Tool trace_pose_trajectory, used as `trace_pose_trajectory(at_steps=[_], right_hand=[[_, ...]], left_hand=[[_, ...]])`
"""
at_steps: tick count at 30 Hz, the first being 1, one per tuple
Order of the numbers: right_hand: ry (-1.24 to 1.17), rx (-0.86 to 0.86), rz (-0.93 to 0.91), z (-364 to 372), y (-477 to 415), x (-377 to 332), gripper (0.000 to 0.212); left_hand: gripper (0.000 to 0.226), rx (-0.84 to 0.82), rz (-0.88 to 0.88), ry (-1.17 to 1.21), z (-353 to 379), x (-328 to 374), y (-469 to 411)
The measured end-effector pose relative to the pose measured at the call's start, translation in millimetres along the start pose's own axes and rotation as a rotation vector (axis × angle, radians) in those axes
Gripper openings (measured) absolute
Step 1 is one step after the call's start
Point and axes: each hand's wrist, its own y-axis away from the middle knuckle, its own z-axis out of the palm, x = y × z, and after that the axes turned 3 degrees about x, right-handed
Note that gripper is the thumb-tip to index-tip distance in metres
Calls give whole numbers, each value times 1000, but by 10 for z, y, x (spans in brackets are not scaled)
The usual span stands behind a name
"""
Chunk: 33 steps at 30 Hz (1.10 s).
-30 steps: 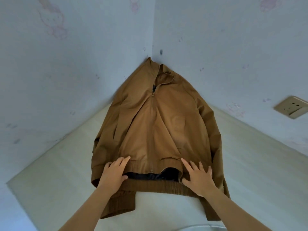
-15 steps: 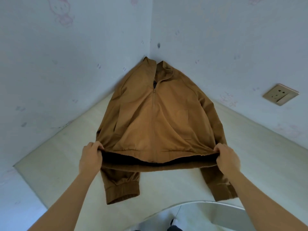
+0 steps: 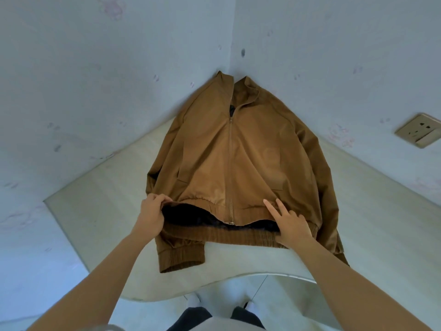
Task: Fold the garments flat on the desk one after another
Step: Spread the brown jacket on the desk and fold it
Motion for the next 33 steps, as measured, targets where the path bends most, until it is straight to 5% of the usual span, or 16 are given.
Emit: trace_pose_trajectory(at_steps=[3,7,11,14,16,19,21,27,33], right_hand=[[-76,-29,21,-47,-65,-47,76],[-388,263,83,-262,-37,-107,21],[-931,709,323,-690,186,122,24],[-921,959,92,-697,553,297,23],[-775,836,-73,-395,743,341,21],[-400,212,-211,238,880,383,31],[-245,-1,-196,506,931,394,42],[-131,-27,-39,610,894,594,84],[-23,-119,264,499,842,1234,68]], left_hand=[[28,185,86,159,-126,303,28],[38,330,177,318,-217,548,128],[41,287,239,263,-187,459,303],[43,205,272,166,-50,239,541],[45,122,307,46,84,19,699],[38,-143,244,-261,214,-256,887],[34,-302,191,-429,250,-325,971],[73,-326,256,-634,373,-264,979],[64,-369,134,-497,584,-80,1021]])
